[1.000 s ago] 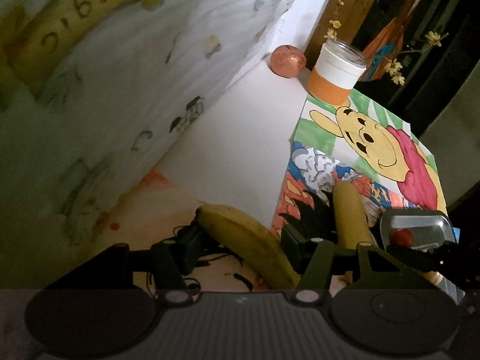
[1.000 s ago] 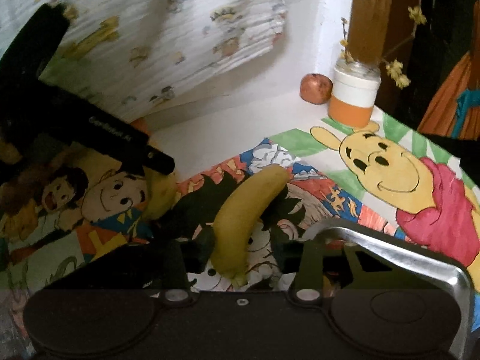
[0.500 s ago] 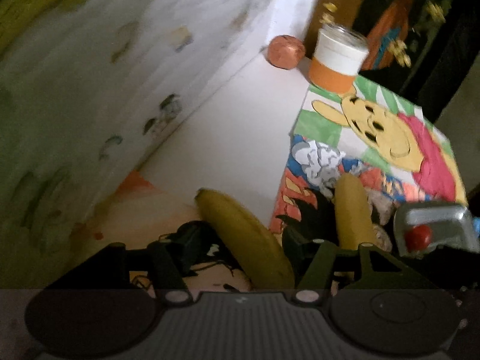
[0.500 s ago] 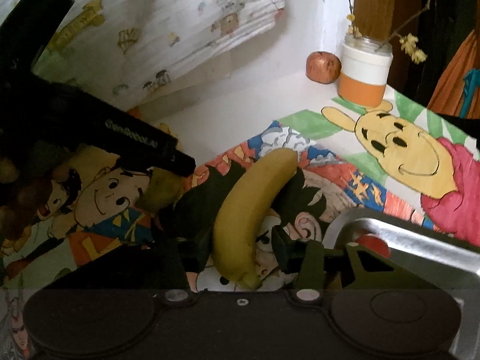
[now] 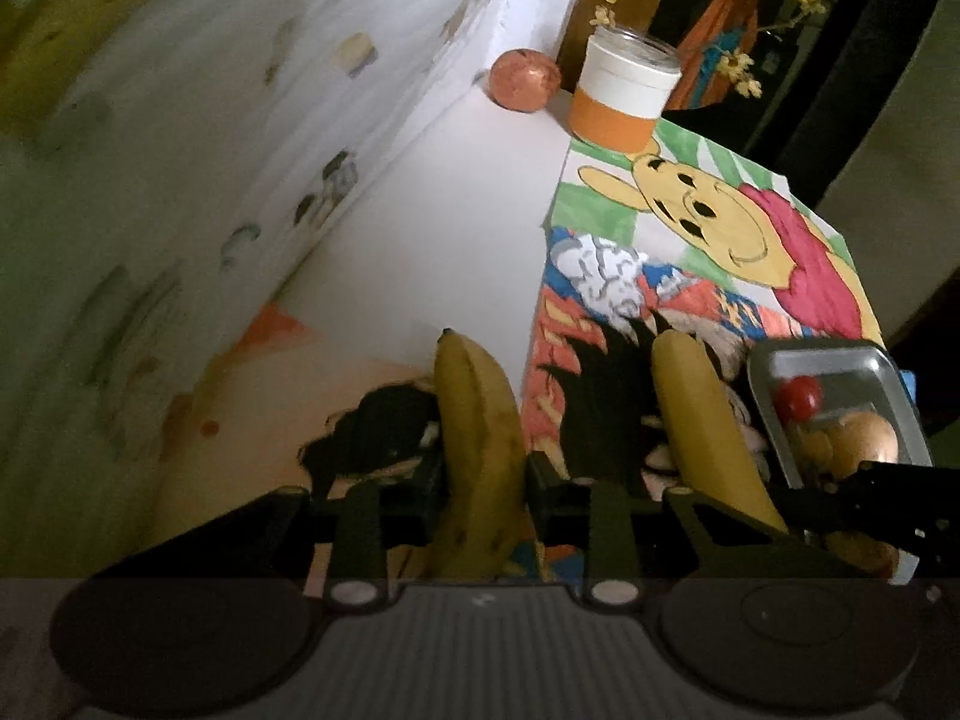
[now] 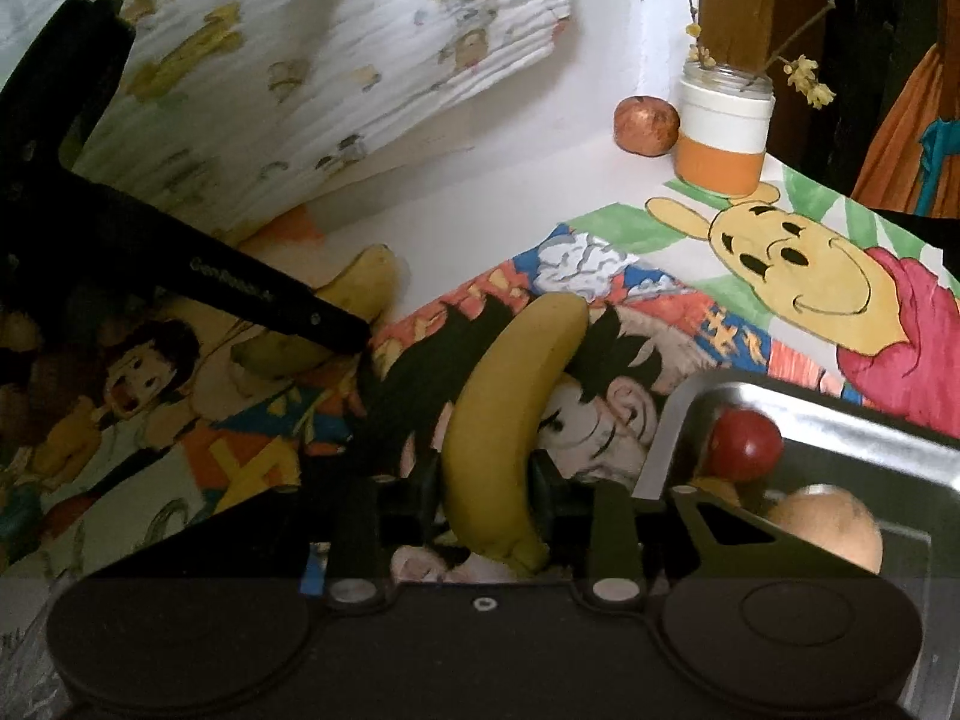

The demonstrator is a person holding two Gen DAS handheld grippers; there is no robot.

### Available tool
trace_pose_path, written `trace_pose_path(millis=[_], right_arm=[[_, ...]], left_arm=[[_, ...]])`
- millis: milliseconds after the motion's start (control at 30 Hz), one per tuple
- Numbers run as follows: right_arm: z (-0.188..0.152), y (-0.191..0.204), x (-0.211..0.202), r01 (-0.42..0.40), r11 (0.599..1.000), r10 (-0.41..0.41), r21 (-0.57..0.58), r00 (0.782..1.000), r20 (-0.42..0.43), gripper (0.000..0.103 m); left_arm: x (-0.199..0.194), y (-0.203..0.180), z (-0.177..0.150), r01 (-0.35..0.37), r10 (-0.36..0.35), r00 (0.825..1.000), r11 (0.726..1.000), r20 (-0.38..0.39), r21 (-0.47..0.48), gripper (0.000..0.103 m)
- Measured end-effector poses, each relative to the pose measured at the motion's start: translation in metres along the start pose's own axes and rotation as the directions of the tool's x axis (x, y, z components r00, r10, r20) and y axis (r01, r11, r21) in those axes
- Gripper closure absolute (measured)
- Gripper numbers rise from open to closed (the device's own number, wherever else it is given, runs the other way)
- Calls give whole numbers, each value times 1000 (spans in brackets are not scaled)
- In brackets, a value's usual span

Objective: Organize fruits
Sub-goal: 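Lift the banana with the left tool while the right tool lifts its banana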

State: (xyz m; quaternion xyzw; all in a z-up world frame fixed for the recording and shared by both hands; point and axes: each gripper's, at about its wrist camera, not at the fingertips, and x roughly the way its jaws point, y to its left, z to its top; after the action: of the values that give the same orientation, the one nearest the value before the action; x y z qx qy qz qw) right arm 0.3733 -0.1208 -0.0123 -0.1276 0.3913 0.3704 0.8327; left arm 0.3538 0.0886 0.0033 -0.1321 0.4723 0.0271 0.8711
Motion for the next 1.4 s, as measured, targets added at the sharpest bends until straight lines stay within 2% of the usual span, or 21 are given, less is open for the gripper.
trace_pose_path(millis=[167, 267, 467, 700, 900, 1000, 1100, 1400], right_arm=[[-7, 7, -8, 6, 1000, -6, -13, 1000, -12, 69], [-6, 7, -4, 28, 999, -28, 17, 1000, -7, 62], [1, 9, 4, 46, 997, -47, 66, 999, 16, 56], [-2, 10, 11, 96, 992, -99, 78, 994, 43, 55], [-5, 17, 14, 129, 989, -135, 74, 988, 73, 55], [-6, 21, 14, 136, 989, -141, 63, 986, 87, 62], [-7, 24, 14, 144, 988, -149, 59, 984, 98, 64], [-7, 24, 14, 152, 985, -160, 88, 982, 102, 64]], left_arm=[[-8, 7, -10, 14, -14, 1000, 1000, -13, 22, 71], [-9, 6, -10, 6, -6, 1000, 1000, -11, 13, 70], [-5, 1, -7, 4, -4, 1000, 1000, 9, 6, 66], [-3, 4, -6, 7, -7, 1000, 1000, 27, -16, 63], [-4, 4, -9, 8, -7, 999, 999, 45, -33, 64], [-4, 4, -10, 4, -2, 999, 999, 49, -36, 66], [-5, 5, -11, 1, 1, 998, 999, 55, -37, 68], [-8, 11, -14, 24, -20, 998, 997, 63, -69, 70]])
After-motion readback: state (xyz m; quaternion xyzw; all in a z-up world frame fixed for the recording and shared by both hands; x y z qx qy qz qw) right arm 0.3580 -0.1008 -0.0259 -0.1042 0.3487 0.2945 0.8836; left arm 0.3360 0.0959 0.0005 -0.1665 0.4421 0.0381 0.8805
